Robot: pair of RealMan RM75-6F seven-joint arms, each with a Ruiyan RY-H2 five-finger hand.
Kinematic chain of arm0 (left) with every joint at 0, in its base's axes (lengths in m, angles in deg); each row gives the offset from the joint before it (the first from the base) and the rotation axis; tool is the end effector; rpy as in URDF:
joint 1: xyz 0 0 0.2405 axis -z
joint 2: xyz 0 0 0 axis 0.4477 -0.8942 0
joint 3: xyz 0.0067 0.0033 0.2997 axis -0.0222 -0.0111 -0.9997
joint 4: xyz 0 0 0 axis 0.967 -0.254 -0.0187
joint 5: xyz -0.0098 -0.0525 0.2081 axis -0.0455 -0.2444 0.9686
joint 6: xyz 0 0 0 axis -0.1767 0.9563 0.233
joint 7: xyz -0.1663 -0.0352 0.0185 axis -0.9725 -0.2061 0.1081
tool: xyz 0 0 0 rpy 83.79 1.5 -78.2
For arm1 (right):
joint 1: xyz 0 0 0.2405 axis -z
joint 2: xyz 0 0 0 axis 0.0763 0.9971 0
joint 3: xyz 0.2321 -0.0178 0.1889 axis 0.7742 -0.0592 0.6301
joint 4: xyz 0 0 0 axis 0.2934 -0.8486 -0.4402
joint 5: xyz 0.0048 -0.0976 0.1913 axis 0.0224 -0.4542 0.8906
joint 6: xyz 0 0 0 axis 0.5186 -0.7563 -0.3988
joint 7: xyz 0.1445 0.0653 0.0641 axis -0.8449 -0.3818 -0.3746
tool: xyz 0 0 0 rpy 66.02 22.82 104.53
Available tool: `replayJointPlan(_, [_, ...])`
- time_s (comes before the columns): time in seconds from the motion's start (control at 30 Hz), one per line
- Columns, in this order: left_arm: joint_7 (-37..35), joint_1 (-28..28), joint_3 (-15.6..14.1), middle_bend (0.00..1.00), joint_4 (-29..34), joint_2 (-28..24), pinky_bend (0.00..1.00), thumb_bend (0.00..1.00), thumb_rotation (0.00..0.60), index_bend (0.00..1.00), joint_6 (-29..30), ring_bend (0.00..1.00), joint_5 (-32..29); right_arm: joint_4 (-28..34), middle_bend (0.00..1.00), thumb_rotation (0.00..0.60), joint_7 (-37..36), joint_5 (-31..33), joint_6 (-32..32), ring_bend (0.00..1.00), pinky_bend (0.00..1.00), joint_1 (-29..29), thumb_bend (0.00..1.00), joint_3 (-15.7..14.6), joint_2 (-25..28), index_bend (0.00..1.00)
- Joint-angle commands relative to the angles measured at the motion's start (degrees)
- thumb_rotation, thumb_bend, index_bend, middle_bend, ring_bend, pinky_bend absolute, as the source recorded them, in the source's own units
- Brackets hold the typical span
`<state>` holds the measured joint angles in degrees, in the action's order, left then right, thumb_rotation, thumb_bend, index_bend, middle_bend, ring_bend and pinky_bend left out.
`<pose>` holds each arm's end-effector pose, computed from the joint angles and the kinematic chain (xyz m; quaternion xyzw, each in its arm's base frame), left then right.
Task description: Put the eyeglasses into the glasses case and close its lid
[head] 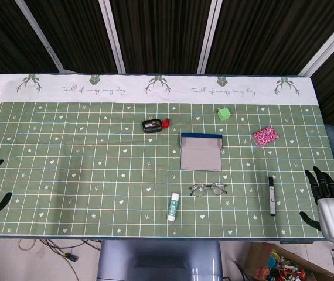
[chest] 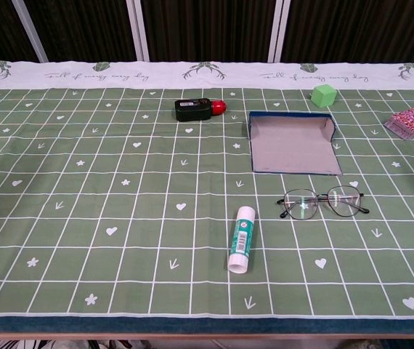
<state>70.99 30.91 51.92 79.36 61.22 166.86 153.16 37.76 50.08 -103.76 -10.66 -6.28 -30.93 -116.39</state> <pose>-0.3398 0.2090 0.2044 -0.5740 -0.3887 -0.4379 0.5724 -0.3500 -0.1959 0.1805 0.6131 -0.3022 0.3583 0.6360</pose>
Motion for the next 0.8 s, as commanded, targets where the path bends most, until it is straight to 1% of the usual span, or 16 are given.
replayJointPlan(0.03, [0.28,-0.09,-0.13,0.0,0.11,0.02,0.0,0.26,0.6,0.14,0.08,0.0,0.1,0.03,0.04,0.6,-0.2,-0.02,-0.06,0.11,0.21,0.06,0.12,-0.03,0.08,0.03])
replayJointPlan(0.8, [1.02,-0.37,-0.22,0.0,0.34,0.24,0.0,0.27,0.6,0.14,0.55,0.0,0.2,-0.26,0.04,0.6,-1.61,0.21,0.37,0.11,0.21,-0.03,0.12,0.0,0.36,0.03])
